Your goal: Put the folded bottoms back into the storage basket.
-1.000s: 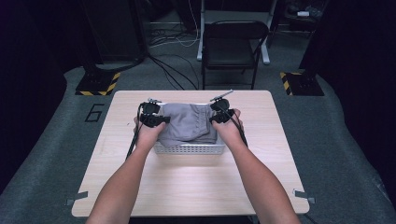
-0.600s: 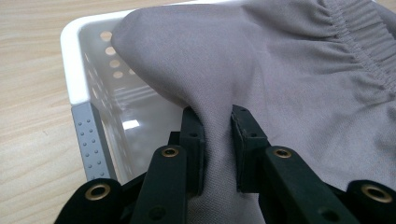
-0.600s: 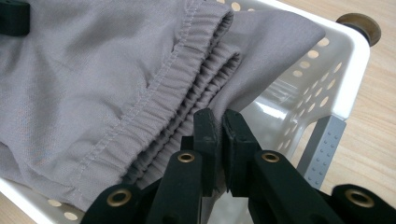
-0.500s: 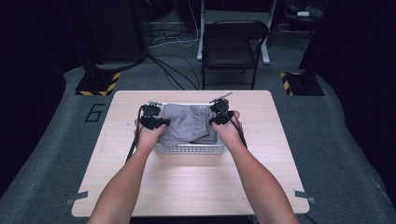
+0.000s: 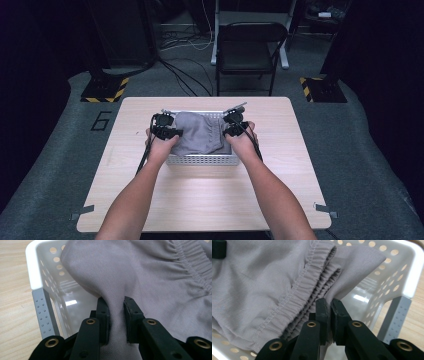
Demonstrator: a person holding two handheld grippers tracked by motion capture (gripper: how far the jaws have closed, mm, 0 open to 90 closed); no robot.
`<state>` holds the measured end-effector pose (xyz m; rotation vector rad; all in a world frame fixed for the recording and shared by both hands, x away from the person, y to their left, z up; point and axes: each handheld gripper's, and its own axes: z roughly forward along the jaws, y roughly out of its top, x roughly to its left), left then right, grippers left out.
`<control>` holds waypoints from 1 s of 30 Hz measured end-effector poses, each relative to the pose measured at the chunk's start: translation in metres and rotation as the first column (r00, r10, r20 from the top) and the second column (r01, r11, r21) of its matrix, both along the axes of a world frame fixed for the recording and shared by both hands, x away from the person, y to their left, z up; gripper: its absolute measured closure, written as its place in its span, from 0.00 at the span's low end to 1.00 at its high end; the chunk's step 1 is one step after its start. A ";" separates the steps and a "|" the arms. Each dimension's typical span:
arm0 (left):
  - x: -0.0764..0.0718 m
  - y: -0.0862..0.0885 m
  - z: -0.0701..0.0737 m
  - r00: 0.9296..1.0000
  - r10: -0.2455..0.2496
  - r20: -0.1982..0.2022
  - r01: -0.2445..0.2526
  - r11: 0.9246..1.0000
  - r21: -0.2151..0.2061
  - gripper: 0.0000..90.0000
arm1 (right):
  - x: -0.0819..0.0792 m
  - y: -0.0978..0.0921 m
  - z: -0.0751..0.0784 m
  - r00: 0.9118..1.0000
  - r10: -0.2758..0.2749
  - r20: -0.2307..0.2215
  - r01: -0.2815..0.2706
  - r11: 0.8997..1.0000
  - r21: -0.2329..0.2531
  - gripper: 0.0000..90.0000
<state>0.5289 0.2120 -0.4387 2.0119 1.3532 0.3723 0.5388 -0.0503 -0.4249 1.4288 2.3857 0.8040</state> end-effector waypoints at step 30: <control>0.001 0.002 -0.001 1.000 0.019 -0.003 -0.019 1.000 0.010 0.61 | 0.001 0.005 -0.011 1.000 -0.021 -0.006 0.021 1.000 -0.009 0.83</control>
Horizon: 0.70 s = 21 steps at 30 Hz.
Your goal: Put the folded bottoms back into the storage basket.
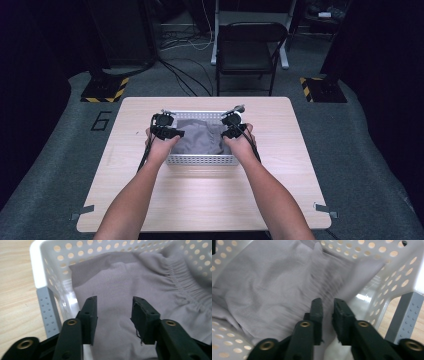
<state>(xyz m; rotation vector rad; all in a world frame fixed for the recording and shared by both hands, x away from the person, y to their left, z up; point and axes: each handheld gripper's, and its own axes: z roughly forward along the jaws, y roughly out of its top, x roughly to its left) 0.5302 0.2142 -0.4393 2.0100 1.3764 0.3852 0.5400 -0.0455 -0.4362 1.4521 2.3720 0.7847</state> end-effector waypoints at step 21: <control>-0.010 0.013 0.012 1.000 -0.012 0.011 0.013 1.000 -0.004 0.52 | -0.006 0.001 0.006 1.000 0.014 0.026 -0.014 1.000 -0.005 0.52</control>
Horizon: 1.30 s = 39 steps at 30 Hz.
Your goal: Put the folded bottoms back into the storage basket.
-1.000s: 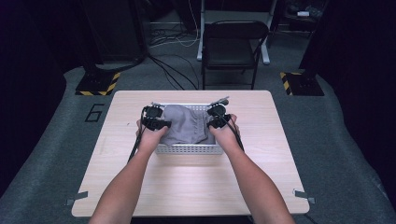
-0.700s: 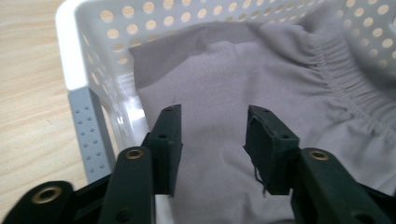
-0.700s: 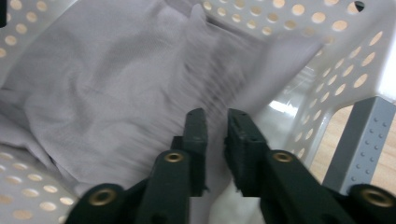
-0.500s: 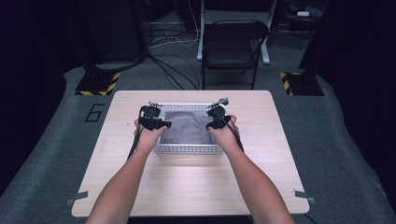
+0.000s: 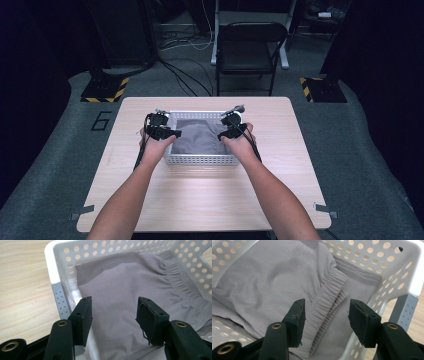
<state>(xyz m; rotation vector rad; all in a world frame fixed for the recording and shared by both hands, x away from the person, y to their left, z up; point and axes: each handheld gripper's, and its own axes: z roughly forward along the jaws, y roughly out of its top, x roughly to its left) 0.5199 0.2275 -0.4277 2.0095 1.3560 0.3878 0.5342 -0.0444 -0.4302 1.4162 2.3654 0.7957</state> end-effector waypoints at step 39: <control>-0.074 0.035 0.013 0.997 -0.069 0.044 0.073 0.994 -0.082 0.50 | -0.060 -0.043 0.035 0.992 0.112 0.057 -0.117 0.990 0.082 0.45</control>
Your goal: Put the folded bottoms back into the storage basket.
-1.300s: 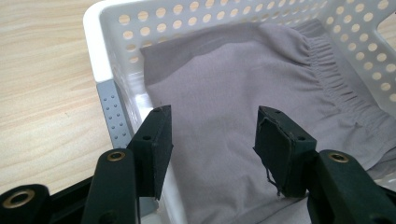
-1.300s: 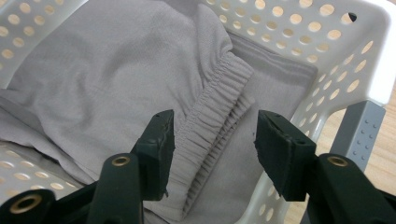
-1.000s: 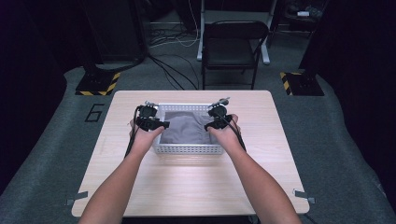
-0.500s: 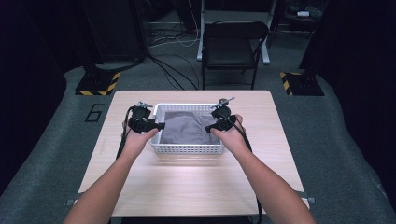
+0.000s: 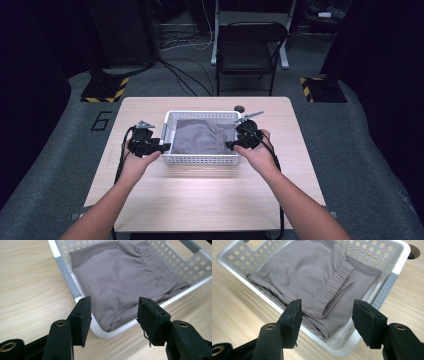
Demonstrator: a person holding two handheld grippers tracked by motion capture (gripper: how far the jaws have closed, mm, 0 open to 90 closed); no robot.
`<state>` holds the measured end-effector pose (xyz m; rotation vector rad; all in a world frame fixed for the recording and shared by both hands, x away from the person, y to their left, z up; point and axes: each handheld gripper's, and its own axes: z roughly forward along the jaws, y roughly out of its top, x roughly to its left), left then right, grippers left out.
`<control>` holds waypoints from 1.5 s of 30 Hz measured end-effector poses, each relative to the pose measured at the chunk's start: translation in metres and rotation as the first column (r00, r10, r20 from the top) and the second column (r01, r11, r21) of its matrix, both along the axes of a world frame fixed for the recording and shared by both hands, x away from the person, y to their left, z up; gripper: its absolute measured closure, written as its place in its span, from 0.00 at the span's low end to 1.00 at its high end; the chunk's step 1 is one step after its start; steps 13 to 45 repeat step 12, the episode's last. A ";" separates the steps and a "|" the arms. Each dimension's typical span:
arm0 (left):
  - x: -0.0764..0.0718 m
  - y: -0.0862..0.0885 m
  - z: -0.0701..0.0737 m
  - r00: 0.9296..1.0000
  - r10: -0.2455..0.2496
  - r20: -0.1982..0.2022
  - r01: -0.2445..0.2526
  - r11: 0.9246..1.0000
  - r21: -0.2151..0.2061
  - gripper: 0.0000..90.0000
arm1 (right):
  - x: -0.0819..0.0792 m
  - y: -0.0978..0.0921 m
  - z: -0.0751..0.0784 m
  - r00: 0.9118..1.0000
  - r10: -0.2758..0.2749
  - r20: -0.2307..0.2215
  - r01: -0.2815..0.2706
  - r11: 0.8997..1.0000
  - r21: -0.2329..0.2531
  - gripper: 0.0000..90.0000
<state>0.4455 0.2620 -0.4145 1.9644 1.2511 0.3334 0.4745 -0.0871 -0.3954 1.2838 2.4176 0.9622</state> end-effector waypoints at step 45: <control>-0.023 0.013 -0.002 0.999 -0.032 0.037 0.032 0.999 -0.014 0.43 | -0.024 -0.021 -0.006 1.000 0.000 0.019 -0.001 1.000 0.030 0.44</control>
